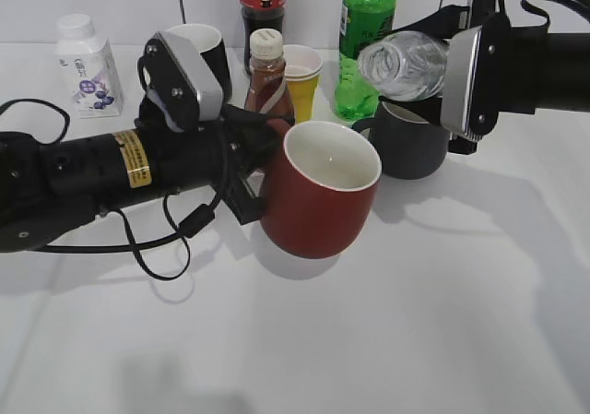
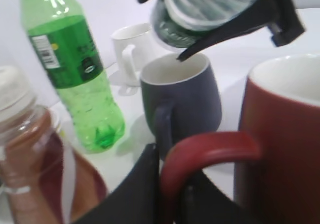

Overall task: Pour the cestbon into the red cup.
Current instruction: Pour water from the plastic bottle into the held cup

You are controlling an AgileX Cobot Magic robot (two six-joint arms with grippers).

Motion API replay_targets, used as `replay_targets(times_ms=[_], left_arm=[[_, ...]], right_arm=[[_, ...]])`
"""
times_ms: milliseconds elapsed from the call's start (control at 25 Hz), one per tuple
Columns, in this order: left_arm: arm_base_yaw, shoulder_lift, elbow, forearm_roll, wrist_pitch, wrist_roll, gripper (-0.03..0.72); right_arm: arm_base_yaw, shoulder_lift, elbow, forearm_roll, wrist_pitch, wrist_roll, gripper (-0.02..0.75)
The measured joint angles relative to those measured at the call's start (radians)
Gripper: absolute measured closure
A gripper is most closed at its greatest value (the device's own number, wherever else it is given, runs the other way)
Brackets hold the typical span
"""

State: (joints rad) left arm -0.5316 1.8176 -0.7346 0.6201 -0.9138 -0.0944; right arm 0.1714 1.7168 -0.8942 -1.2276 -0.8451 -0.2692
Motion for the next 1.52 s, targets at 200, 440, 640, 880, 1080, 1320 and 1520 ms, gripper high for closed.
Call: replay_targets(times_ms=[200, 440, 640, 880, 1080, 1320, 1520], left_arm=[[0.0, 0.035, -0.002, 0.011, -0.048, 0.0, 0.648], [-0.013, 0.052, -0.012, 0.013, -0.052, -0.004, 0.648], [-0.032, 0.052, -0.041, 0.011, -0.05, -0.025, 0.648], [-0.032, 0.052, -0.041, 0.01, -0.045, -0.032, 0.648], [-0.032, 0.052, -0.041, 0.01, -0.043, -0.033, 0.648], [-0.032, 0.052, -0.041, 0.01, -0.043, -0.034, 0.648], [-0.033, 0.052, -0.041, 0.013, -0.043, -0.034, 0.648]], right_arm=[[0.001, 0.0, 0.0, 0.001, -0.001, -0.098, 0.263], [0.003, 0.0, 0.0, 0.001, -0.001, -0.199, 0.263], [0.012, 0.0, -0.001, 0.003, 0.0, -0.257, 0.263], [0.012, 0.0, -0.001, 0.011, 0.003, -0.309, 0.263], [0.012, 0.0, -0.001, 0.012, 0.003, -0.355, 0.263], [0.012, 0.0, -0.001, 0.015, 0.003, -0.402, 0.263], [0.012, 0.0, -0.001, 0.028, 0.004, -0.433, 0.263]])
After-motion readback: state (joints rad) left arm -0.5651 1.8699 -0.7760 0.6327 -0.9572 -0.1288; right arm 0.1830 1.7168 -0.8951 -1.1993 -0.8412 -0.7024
